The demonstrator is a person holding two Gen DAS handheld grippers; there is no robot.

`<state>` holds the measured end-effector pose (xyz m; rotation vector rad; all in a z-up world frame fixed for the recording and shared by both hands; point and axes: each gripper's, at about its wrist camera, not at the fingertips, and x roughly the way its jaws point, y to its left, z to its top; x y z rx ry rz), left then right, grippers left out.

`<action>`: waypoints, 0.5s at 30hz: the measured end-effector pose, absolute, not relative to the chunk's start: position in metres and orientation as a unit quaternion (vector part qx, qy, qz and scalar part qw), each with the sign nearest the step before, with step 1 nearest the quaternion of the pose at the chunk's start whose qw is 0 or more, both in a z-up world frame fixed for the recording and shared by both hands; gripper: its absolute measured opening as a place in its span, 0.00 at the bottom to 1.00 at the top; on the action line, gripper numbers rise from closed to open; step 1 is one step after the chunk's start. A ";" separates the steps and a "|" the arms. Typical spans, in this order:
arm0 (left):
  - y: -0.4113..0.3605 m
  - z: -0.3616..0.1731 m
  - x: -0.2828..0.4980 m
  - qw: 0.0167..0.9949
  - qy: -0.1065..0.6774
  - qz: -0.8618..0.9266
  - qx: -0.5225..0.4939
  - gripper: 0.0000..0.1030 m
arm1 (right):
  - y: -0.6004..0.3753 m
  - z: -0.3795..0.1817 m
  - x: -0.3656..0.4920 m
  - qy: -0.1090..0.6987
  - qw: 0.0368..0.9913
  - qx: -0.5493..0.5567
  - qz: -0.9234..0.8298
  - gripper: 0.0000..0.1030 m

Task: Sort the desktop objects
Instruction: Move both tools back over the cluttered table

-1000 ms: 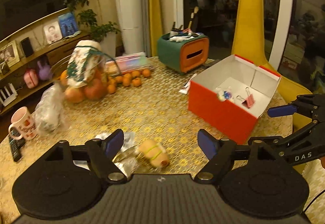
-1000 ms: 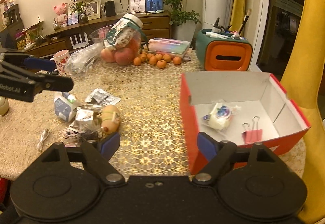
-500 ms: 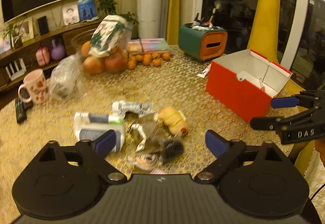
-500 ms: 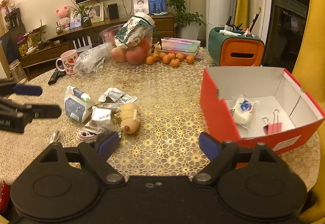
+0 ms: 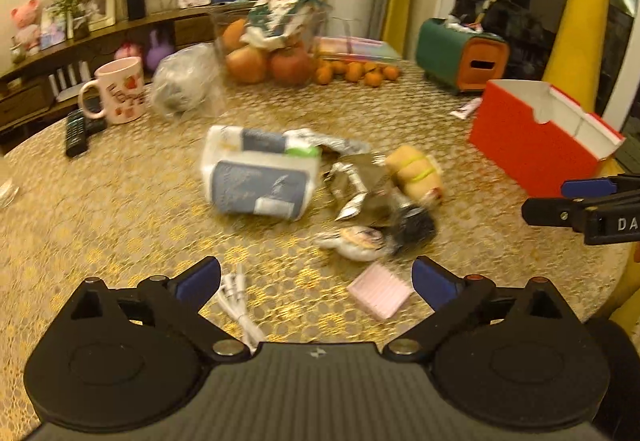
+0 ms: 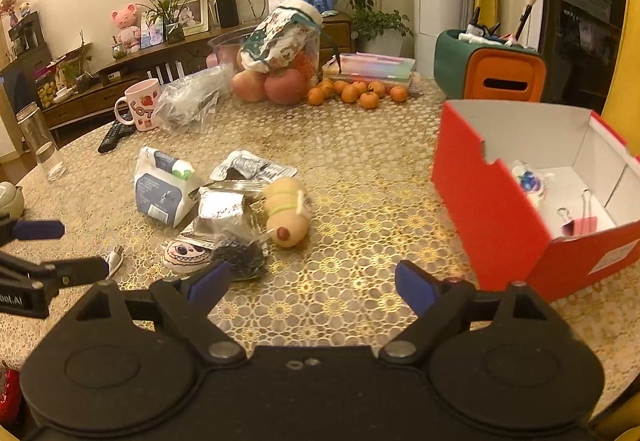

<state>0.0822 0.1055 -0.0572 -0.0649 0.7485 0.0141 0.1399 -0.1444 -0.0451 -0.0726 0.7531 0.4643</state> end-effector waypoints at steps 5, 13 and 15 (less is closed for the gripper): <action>0.113 -0.072 0.080 0.930 0.367 0.016 -0.029 0.99 | -0.129 -0.057 0.145 0.370 0.900 -0.033 0.226 0.87; 0.125 -0.091 0.083 0.930 0.366 0.026 -0.023 0.99 | -0.103 -0.073 0.155 0.376 0.898 -0.033 0.228 0.87; 0.127 -0.097 0.085 0.927 0.374 0.030 -0.024 0.99 | -0.097 -0.076 0.157 0.377 0.898 -0.034 0.226 0.87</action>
